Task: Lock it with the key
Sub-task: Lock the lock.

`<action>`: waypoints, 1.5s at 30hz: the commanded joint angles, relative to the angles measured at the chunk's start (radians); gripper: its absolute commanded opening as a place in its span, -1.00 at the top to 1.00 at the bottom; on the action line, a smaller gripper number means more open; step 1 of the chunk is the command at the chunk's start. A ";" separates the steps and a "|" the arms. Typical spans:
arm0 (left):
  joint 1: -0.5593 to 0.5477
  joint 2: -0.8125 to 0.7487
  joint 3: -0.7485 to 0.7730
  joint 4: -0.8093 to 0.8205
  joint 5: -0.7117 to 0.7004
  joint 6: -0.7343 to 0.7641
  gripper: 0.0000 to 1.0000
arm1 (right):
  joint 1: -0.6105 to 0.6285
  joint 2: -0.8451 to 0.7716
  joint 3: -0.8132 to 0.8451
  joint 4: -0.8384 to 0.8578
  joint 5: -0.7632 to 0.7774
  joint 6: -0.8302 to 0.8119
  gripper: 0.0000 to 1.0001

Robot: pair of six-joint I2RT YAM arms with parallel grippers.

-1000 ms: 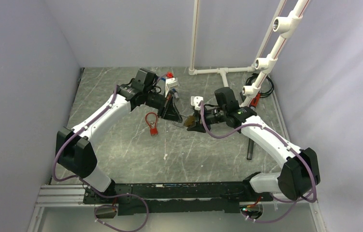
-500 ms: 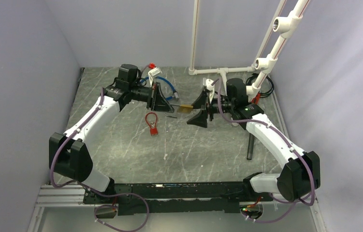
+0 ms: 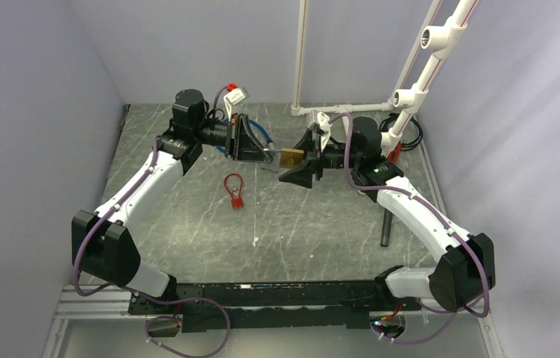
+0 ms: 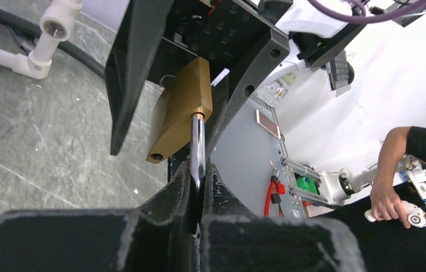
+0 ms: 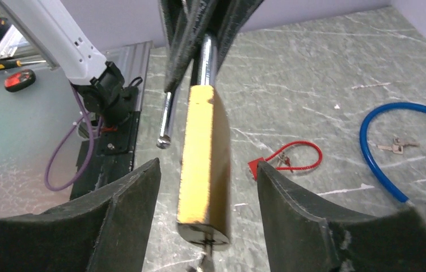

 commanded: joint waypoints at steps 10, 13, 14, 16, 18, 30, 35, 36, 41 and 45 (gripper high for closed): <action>0.030 -0.024 -0.013 0.395 0.019 -0.302 1.00 | 0.054 -0.063 0.045 0.142 0.007 0.107 0.21; 0.030 -0.027 0.003 0.326 0.028 -0.224 1.00 | 0.054 -0.064 0.051 0.124 0.003 0.117 0.25; 0.030 -0.026 0.010 0.305 0.035 -0.205 1.00 | 0.054 -0.063 0.054 0.120 -0.001 0.121 0.25; 0.030 -0.025 0.012 0.287 0.039 -0.178 1.00 | 0.054 -0.059 0.065 0.107 -0.011 0.123 0.29; 0.030 -0.028 0.014 0.261 0.041 -0.150 1.00 | 0.054 -0.050 0.072 0.102 -0.024 0.137 0.41; 0.032 -0.057 0.163 -0.351 -0.059 0.418 0.36 | 0.045 -0.025 0.123 0.051 -0.048 0.205 1.00; 0.040 -0.068 0.198 -0.521 -0.069 0.556 -0.05 | 0.033 -0.031 0.116 0.074 -0.051 0.225 1.00; 0.040 -0.072 0.196 -0.534 -0.068 0.560 -0.06 | 0.032 -0.033 0.112 0.085 -0.050 0.231 1.00; 0.038 -0.082 0.182 -0.572 -0.048 0.611 -0.19 | 0.031 -0.036 0.103 0.141 -0.046 0.278 1.00; 0.021 -0.088 0.168 -0.568 -0.058 0.603 -0.26 | 0.031 -0.031 0.109 0.165 -0.051 0.302 1.00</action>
